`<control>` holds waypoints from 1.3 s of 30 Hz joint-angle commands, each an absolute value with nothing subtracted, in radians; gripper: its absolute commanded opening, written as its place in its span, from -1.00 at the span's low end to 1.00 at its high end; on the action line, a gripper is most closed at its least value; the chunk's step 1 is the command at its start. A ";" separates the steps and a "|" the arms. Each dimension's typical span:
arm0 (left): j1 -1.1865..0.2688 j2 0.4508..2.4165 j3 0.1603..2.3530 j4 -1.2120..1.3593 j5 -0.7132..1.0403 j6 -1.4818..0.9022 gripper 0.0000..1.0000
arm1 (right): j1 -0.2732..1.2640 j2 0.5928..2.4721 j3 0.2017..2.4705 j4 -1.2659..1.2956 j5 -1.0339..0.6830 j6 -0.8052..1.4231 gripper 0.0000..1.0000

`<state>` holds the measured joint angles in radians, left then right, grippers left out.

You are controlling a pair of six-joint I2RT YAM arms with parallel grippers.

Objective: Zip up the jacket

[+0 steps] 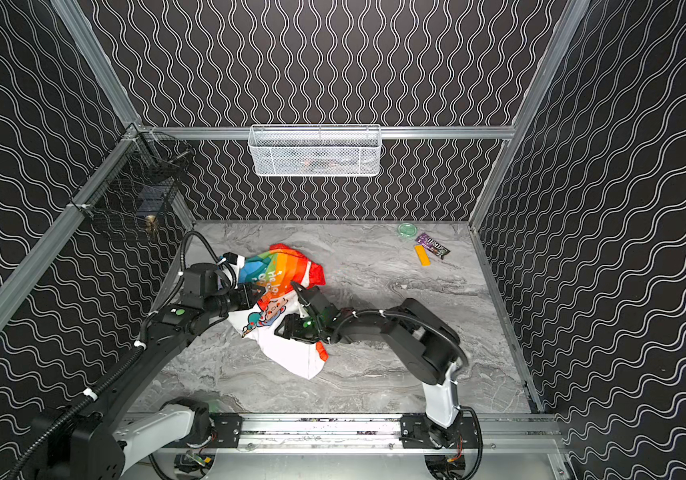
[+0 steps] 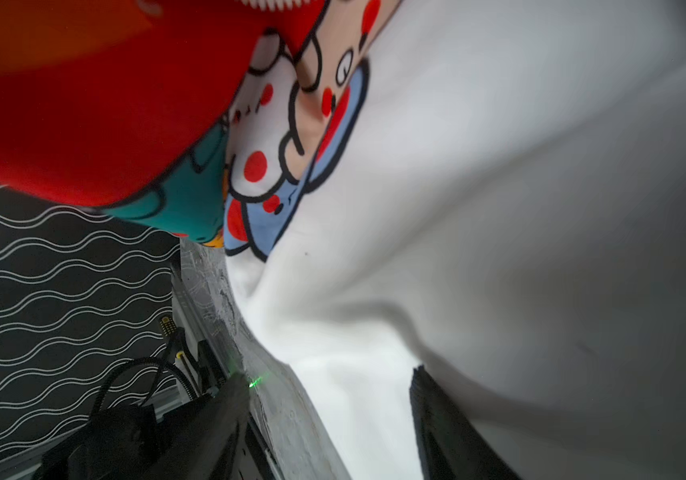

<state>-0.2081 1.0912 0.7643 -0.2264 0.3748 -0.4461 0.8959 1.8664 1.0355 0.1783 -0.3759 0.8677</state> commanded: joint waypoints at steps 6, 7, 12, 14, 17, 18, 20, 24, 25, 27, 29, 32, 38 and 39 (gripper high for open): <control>-0.158 1.059 0.751 -0.232 0.394 -0.423 -1.00 | 0.685 1.706 0.977 0.052 -0.278 0.752 0.51; -0.154 1.052 0.747 -0.236 0.394 -0.425 -1.00 | 0.647 1.725 0.989 0.038 -0.287 0.745 0.49; -0.144 1.040 0.717 -0.220 0.420 -0.452 -1.00 | 0.545 1.873 1.162 0.054 -0.335 0.744 0.44; -0.142 1.040 0.708 -0.212 0.430 -0.462 -1.00 | 0.529 1.968 1.244 0.053 -0.347 0.754 0.44; -0.140 1.040 0.703 -0.207 0.442 -0.470 -1.00 | 0.516 2.084 1.344 0.078 -0.387 0.797 0.43; -0.138 1.039 0.703 -0.209 0.447 -0.472 -1.00 | 0.513 2.119 1.369 0.092 -0.397 0.813 0.43; -0.136 1.037 0.704 -0.214 0.455 -0.472 -1.00 | 0.512 2.173 1.418 0.101 -0.396 0.835 0.46; -0.134 1.030 0.703 -0.225 0.461 -0.468 -1.00 | 0.512 2.252 1.468 0.178 -0.434 0.893 0.33; -0.133 1.029 0.702 -0.227 0.461 -0.468 -1.00 | 0.511 2.269 1.480 0.193 -0.449 0.908 0.14; -0.132 1.032 0.699 -0.228 0.463 -0.465 -1.00 | 0.511 2.280 1.485 0.211 -0.459 0.928 -0.27; -0.130 1.038 0.696 -0.224 0.466 -0.462 -1.00 | 0.505 2.257 1.466 0.217 -0.448 0.934 -0.65; -0.129 1.052 0.696 -0.214 0.477 -0.453 -1.00 | 0.477 2.179 1.386 0.249 -0.436 0.939 -0.85; -0.130 1.076 0.705 -0.217 0.425 -0.425 -1.00 | 0.381 1.961 1.202 0.229 -0.383 0.921 -1.00; -0.132 1.078 0.706 -0.209 0.421 -0.425 -1.00 | 0.366 1.922 1.171 0.222 -0.377 0.917 -1.00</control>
<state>-0.1310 1.0744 0.6991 -0.2325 0.4431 -0.4603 0.3904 1.9915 1.2240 0.2138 -0.4149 0.9241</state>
